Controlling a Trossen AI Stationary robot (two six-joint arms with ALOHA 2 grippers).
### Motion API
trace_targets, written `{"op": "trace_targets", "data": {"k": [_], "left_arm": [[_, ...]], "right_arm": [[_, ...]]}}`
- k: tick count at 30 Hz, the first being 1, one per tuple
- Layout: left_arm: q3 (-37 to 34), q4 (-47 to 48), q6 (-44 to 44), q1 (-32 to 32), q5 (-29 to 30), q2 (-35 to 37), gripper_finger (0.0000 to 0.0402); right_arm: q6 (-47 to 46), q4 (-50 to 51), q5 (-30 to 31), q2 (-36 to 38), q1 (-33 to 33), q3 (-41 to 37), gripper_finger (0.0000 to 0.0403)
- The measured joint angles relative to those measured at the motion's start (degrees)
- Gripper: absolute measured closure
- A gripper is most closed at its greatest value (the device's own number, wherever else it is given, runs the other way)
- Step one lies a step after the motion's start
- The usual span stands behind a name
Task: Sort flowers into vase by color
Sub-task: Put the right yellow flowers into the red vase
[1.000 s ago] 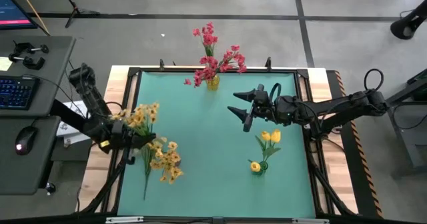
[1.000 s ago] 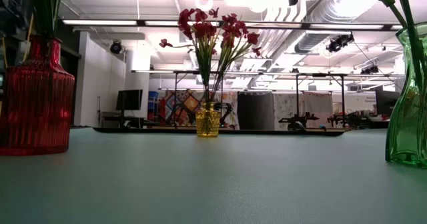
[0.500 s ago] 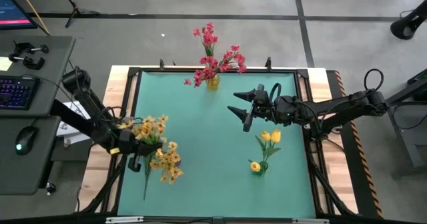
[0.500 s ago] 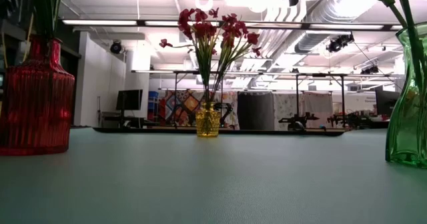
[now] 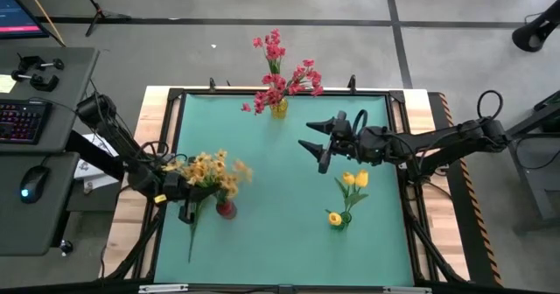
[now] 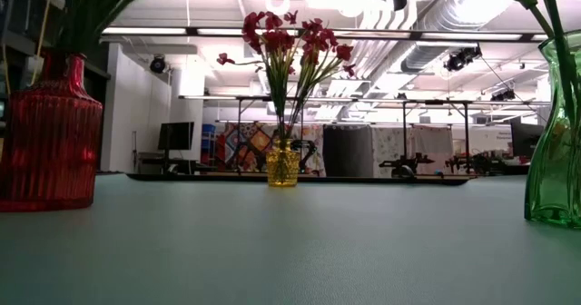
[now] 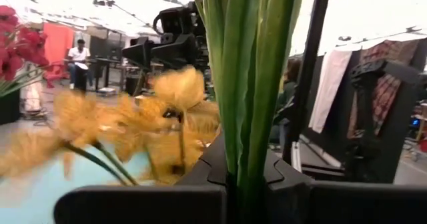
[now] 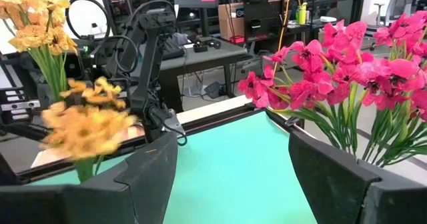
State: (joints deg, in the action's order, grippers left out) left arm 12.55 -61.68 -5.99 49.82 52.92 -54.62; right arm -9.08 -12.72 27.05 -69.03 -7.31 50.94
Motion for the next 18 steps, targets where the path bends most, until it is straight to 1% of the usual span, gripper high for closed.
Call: {"op": "trace_targets", "data": {"k": [10,18], "left_arm": [[0.01,-0.34,-0.78,1.67,0.36,-0.07,0.0401],[0.03,4.61,2.17,2.38,0.47,-0.12,0.0401]], "right_arm": [[0.02,0.09,0.00,-0.83,-0.13,0.00,0.0128],[-0.01,0.04,0.00,-0.83,-0.13,0.00,0.0128]]}}
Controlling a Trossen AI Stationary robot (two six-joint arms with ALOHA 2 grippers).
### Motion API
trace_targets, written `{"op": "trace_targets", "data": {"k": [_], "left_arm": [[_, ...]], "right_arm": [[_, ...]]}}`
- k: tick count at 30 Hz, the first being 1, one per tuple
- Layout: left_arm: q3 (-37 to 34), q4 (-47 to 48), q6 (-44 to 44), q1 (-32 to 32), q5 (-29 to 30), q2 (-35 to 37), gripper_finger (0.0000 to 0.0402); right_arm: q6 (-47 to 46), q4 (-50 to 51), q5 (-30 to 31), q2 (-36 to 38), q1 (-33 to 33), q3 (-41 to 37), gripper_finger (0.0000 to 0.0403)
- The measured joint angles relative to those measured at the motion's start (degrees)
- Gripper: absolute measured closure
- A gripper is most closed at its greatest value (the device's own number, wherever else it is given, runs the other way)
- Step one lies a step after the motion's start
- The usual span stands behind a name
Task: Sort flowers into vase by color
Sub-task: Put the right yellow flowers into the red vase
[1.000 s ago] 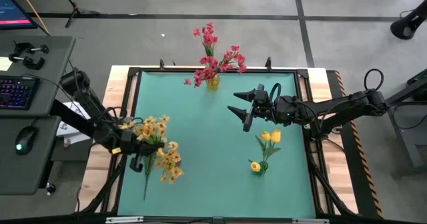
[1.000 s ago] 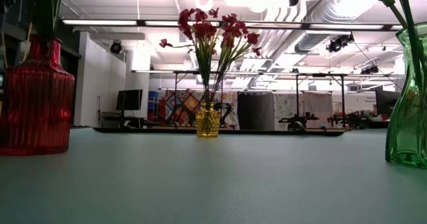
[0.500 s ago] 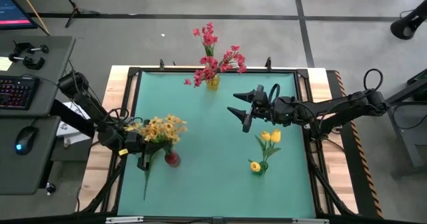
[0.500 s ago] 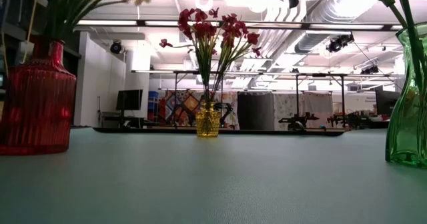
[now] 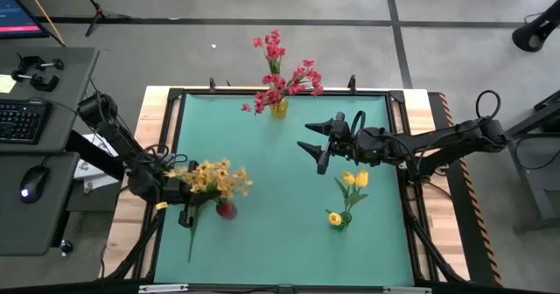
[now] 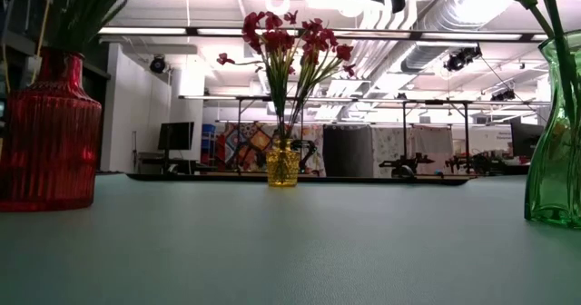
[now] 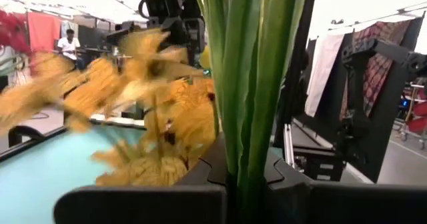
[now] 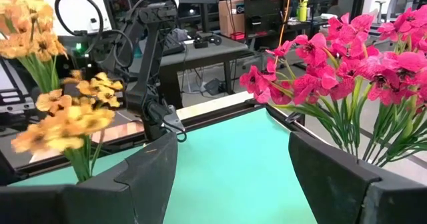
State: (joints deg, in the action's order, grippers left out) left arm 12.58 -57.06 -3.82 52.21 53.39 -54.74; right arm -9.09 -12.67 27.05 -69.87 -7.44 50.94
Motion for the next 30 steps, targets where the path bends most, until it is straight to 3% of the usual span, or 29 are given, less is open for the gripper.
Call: {"op": "trace_targets", "data": {"k": [13,25,30], "left_arm": [[0.00,10.00,5.38,0.00,-0.24,-2.27,0.0401],[0.24,7.81,15.11,0.07,4.07,-13.99,0.0401],[0.22,1.87,12.48,1.41,5.31,-17.90,0.0401]], "right_arm": [[0.01,0.39,0.00,0.00,0.00,0.00,0.0128],[-1.15,0.88,0.02,0.00,0.00,0.00,0.0128],[-1.43,0.91,0.02,0.02,0.00,0.00,0.0128]]}}
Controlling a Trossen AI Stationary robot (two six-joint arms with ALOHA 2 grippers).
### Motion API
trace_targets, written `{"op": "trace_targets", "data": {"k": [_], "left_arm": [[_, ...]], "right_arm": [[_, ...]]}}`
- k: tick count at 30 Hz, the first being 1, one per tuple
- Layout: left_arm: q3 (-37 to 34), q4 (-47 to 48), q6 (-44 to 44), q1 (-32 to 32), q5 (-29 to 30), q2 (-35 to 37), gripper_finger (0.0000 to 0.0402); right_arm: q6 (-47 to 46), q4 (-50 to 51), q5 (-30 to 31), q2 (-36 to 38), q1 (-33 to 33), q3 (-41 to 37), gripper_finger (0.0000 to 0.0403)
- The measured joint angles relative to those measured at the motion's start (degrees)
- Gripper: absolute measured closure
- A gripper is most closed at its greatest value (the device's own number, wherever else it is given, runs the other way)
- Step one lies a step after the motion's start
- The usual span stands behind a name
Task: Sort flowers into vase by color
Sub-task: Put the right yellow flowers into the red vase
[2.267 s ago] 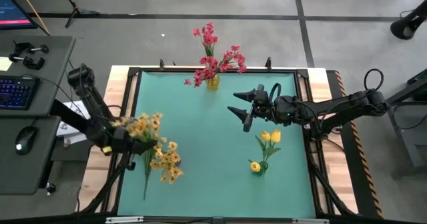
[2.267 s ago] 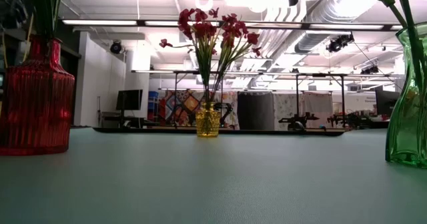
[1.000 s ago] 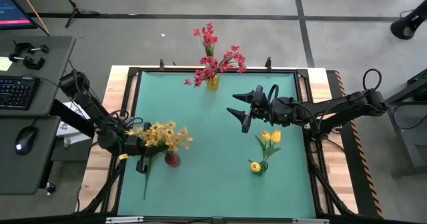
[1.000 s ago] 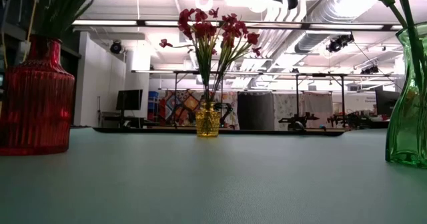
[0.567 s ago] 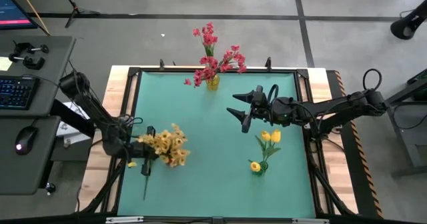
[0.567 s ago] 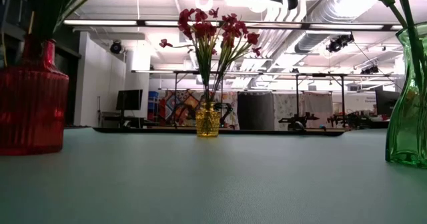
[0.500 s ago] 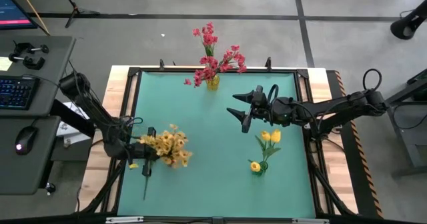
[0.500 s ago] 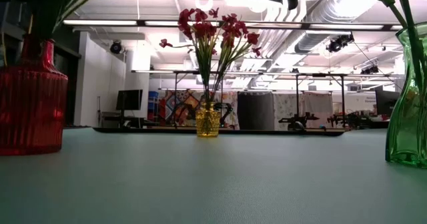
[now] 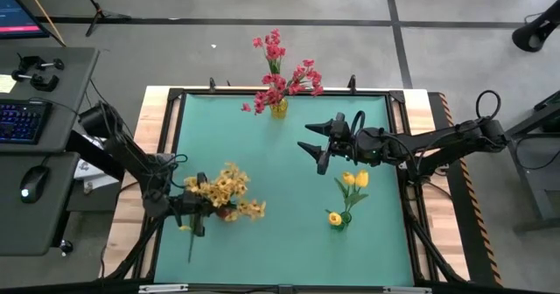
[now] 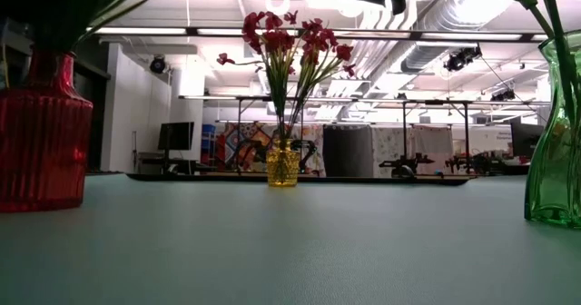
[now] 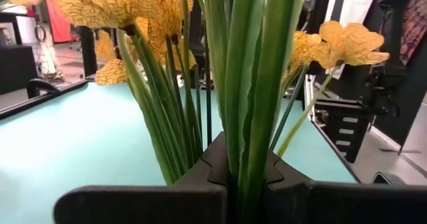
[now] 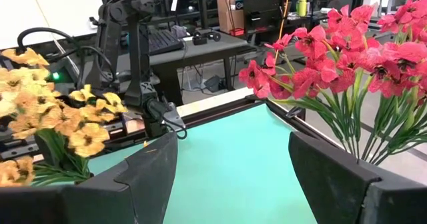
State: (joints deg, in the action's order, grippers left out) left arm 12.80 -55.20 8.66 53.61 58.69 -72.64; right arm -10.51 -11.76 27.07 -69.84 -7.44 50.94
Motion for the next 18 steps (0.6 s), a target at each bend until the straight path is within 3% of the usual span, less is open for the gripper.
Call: {"op": "trace_targets", "data": {"k": [18], "left_arm": [[-0.30,-4.39,-5.81,2.11,2.79,-0.29,0.0386]], "right_arm": [[0.01,1.18,0.00,0.00,0.00,0.00,0.0128]]}}
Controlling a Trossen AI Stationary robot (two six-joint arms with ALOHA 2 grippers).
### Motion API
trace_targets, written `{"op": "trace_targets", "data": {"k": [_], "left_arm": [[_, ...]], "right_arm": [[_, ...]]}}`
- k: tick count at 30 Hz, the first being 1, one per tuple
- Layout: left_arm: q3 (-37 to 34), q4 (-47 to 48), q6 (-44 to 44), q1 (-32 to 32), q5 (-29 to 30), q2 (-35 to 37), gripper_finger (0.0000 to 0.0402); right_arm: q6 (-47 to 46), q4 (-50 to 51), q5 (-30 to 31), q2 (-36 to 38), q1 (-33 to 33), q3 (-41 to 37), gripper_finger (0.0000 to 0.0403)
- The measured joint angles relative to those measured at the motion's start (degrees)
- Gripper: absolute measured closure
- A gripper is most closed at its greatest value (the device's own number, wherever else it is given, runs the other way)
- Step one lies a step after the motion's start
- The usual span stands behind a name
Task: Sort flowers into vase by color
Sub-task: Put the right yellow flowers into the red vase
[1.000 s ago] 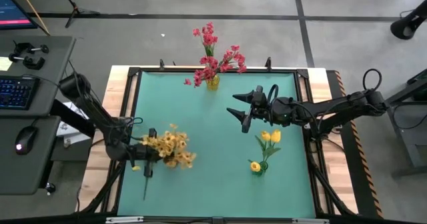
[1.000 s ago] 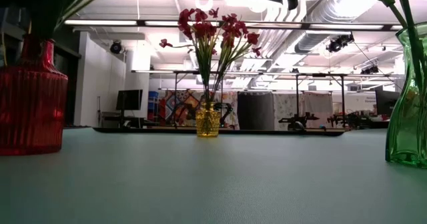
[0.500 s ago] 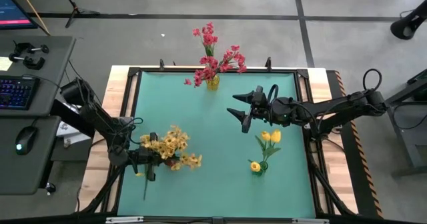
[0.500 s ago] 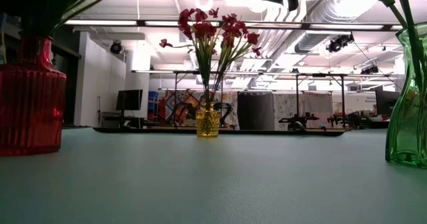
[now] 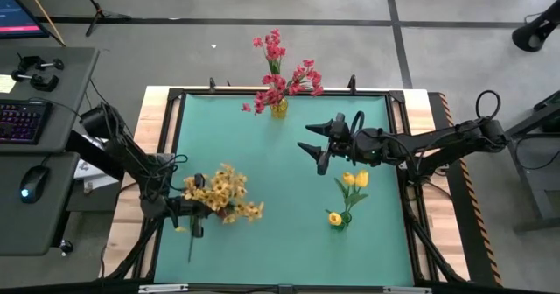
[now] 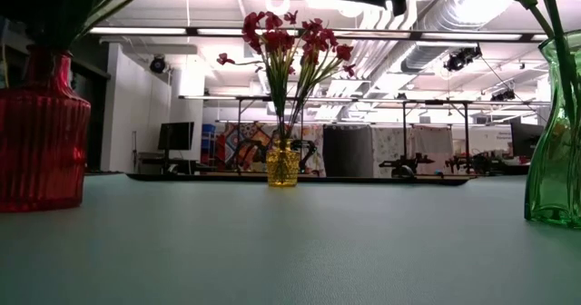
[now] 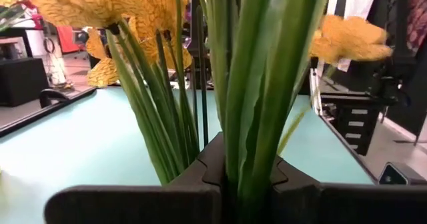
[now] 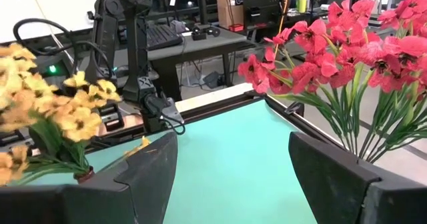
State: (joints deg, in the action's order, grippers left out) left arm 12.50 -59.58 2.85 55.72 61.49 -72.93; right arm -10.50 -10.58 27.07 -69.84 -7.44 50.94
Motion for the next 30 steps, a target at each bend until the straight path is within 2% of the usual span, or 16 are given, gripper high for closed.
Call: {"op": "trace_targets", "data": {"k": [4,7,21,25,30], "left_arm": [[-0.03,0.04,-2.10,0.02,-0.08,1.65,0.0383],[-0.03,-0.28,-3.41,0.01,-1.60,3.83,0.0367],[0.01,-0.19,-5.48,0.46,-2.99,10.71,0.0190],[0.05,-0.19,-5.51,1.63,-4.43,12.27,0.0160],[0.08,2.14,-6.07,3.50,-3.22,14.64,0.0143]], "right_arm": [[0.00,0.95,0.00,0.00,0.00,0.00,0.0128],[0.00,1.01,0.00,0.00,0.00,0.00,0.0128],[0.02,1.13,0.00,0.02,0.00,0.00,0.0128],[0.33,1.15,0.00,0.02,0.00,0.00,0.0128],[0.43,1.30,0.00,0.02,0.00,0.00,0.0128]]}}
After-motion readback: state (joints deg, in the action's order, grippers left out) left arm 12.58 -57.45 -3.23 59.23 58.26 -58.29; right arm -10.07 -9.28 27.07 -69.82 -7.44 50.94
